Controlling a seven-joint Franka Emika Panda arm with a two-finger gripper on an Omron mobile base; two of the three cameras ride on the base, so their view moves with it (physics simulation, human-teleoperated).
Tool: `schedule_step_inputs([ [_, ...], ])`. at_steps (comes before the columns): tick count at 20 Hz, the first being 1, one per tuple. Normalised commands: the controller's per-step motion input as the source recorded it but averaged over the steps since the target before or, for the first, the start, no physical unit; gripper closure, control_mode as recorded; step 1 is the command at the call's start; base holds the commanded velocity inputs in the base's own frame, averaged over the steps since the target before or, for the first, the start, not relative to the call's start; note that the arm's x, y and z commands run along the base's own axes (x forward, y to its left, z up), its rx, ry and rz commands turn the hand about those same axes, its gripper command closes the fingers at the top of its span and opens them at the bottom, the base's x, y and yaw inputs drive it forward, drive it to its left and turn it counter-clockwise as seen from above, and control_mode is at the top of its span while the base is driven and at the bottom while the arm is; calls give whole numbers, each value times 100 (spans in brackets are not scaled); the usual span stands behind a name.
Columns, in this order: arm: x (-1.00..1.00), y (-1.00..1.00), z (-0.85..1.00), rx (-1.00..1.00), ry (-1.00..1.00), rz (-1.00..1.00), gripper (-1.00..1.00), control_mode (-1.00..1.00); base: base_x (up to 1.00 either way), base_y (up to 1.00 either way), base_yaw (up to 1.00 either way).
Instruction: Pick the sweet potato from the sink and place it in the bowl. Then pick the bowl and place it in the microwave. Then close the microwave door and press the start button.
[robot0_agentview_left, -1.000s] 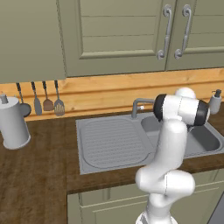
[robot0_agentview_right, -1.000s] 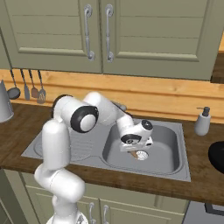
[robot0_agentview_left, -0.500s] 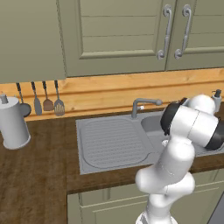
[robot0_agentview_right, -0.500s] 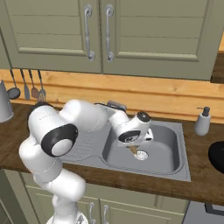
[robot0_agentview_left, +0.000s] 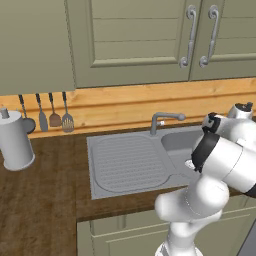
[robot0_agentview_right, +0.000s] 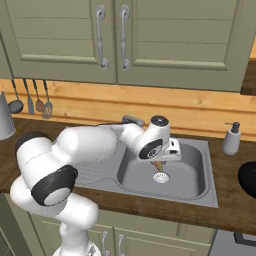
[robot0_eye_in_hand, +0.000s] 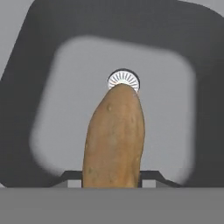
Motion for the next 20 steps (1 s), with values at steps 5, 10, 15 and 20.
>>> schedule_step_inputs([
  [5, -18, -51, 23, -13, 1, -18, 100, -100, 0, 0, 0],
  [10, -11, -55, 19, -10, 0, -14, 100, -100, 0, 0, 0],
  [15, -12, -63, 25, -9, 1, -11, 100, -100, 0, 0, 0],
  [20, -23, -57, 13, -12, 0, -10, 100, -100, 0, 0, 0],
])
